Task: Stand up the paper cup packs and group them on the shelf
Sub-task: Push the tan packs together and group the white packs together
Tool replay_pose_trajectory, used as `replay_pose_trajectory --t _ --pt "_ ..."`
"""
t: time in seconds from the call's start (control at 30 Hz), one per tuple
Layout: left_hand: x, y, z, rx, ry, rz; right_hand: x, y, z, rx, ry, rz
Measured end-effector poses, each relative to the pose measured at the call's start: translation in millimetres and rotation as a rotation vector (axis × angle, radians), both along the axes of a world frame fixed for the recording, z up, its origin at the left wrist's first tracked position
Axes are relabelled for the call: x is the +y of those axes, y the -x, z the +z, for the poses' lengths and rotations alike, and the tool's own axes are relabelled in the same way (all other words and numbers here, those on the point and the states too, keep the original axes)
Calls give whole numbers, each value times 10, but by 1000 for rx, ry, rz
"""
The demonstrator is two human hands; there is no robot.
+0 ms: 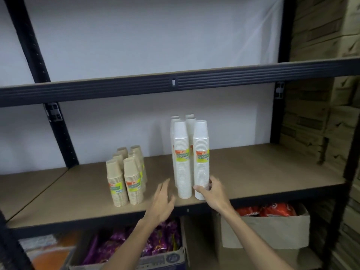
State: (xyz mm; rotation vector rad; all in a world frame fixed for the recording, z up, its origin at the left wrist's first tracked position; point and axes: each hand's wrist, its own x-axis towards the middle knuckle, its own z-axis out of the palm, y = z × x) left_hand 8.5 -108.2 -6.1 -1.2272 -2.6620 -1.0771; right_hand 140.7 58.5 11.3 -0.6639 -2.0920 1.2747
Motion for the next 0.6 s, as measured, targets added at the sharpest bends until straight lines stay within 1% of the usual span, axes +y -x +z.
replay_pose_trajectory --t 0.17,0.37,0.5,0.6 --pt "57 124 -103 36 -20 45 5 89 -45 28 -8 -6" --pt "113 4 50 27 -195 -45 34 74 -62 90 22 27" --pt "184 -73 208 -2 -279 -63 128 54 -10 -24 -45 116" --pt "238 -119 282 13 -284 -130 164 59 59 -69 -117 174"
